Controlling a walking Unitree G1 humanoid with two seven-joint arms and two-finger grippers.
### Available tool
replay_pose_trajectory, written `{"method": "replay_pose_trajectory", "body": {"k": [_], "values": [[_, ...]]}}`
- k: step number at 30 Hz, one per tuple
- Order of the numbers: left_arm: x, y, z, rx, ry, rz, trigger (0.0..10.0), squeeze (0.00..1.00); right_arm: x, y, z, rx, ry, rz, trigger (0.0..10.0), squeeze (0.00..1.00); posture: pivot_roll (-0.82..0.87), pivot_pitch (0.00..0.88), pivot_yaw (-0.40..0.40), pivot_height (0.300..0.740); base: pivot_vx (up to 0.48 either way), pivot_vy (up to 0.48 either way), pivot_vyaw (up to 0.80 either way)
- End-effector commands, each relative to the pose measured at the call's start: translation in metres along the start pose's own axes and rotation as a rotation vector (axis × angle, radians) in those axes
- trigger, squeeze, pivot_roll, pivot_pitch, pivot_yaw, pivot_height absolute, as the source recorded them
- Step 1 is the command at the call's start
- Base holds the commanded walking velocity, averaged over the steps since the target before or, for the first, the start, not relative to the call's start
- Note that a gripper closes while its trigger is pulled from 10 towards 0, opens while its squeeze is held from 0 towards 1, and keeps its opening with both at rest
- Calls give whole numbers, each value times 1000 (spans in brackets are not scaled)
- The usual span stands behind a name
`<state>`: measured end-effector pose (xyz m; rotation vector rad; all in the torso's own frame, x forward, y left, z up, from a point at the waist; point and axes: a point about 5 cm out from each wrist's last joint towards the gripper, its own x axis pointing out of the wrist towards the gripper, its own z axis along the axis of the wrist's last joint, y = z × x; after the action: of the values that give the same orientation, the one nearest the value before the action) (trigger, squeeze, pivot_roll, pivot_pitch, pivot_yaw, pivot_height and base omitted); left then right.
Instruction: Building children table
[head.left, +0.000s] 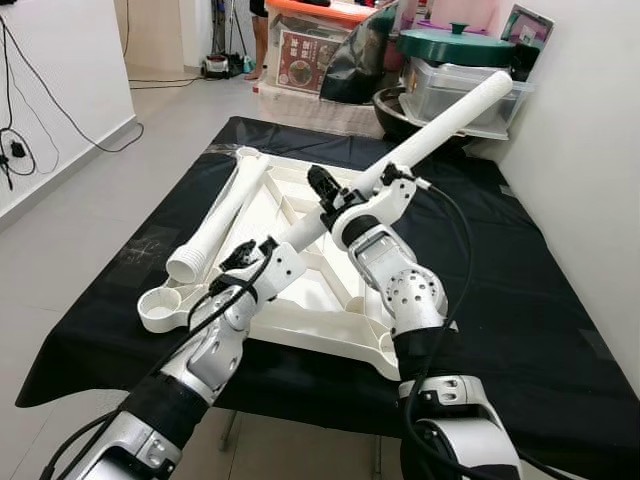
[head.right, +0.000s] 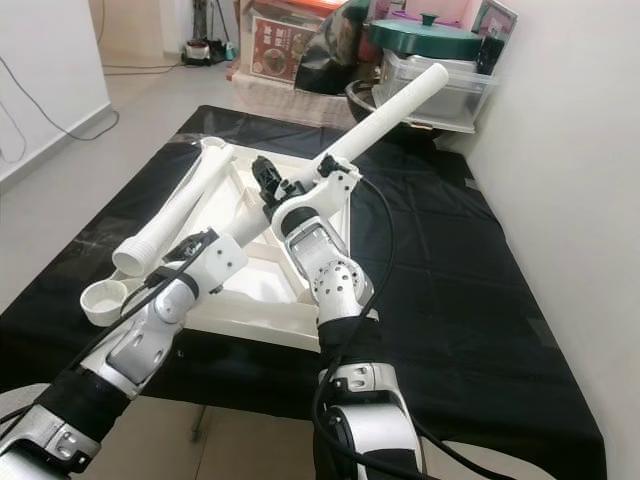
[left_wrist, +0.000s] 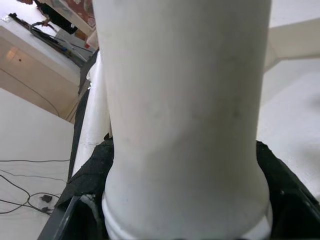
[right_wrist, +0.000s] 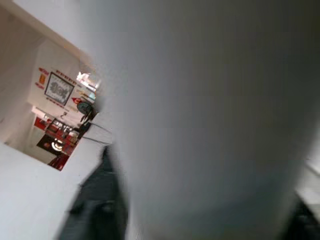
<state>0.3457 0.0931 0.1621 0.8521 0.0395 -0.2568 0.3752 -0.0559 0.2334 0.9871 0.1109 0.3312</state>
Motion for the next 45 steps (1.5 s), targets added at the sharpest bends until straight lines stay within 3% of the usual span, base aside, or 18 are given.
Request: {"method": "replay_pose_trajectory", "body": {"k": [1, 2, 14, 15, 20, 23, 25, 27, 30, 31, 34, 35, 39, 45], "values": [[1, -12, 16, 40, -62, -51, 10000, 0, 5, 36, -38, 78, 96, 90, 3882, 0, 89, 0, -154, 740, 0, 0, 0], [1, -12, 18, 40, -67, -53, 10000, 0, 5, 34, -38, 81, 89, 80, 0, 0, 89, 0, -152, 740, 0, 0, 0], [2, -11, 18, 57, -72, -60, 10000, 0, 4, 33, -36, 113, 63, 88, 0, 0, 93, 0, -145, 740, 0, 0, 0], [1, -12, 15, 57, -72, -71, 10000, 1000, 4, 32, -34, 118, 57, 87, 0, 0, 92, 0, -144, 740, 0, 0, 0], [-2, -10, 11, 51, -74, -83, 10000, 1000, 4, 31, -26, 116, 33, 98, 0, 0, 92, 0, -143, 740, 0, 0, 0], [-6, 1, 14, 13, -130, -22, 10000, 1000, 3, 26, -15, 89, 2, 105, 0, 0, 92, 0, -140, 740, 0, 0, 0], [-12, 10, 22, -21, -223, 34, 10000, 1000, 3, 19, -6, 68, -23, 95, 0, 0, 95, 0, -144, 740, 0, 0, 0], [-12, 10, 22, -21, -223, 34, 10000, 1000, 3, 19, -6, 68, -23, 95, 0, 0, 95, 0, -144, 740, 0, 0, 0], [-19, 16, 30, -25, -306, 113, 10000, 1000, 3, 12, 2, 24, -57, 80, 0, 0, 99, 0, -147, 740, 0, 0, 0], [-22, 19, 34, -20, -332, 154, 10000, 808, 3, 10, 6, -1, -73, 75, 0, 0, 100, 0, -148, 740, 0, 0, 0], [-25, 24, 35, -5, -347, 213, 10000, 808, 3, 7, 10, -33, -89, 74, 0, 0, 103, 0, -149, 740, 0, 0, 0], [-27, 31, 35, 11, -346, 276, 10000, 0, 2, 6, 15, -61, -104, 76, 0, 0, 102, 0, -149, 740, 0, 0, 0], [-29, 39, 20, 23, -293, 315, 10000, 0, 2, 1, 35, -155, -160, 84, 0, 0, 104, 0, -150, 740, 0, 0, 0], [-36, 27, 10, -31, -290, 256, 10000, 0, -1, -10, 69, -290, -273, 49, 0, 0, 105, 0, -152, 740, 0, 0, 0]]}}
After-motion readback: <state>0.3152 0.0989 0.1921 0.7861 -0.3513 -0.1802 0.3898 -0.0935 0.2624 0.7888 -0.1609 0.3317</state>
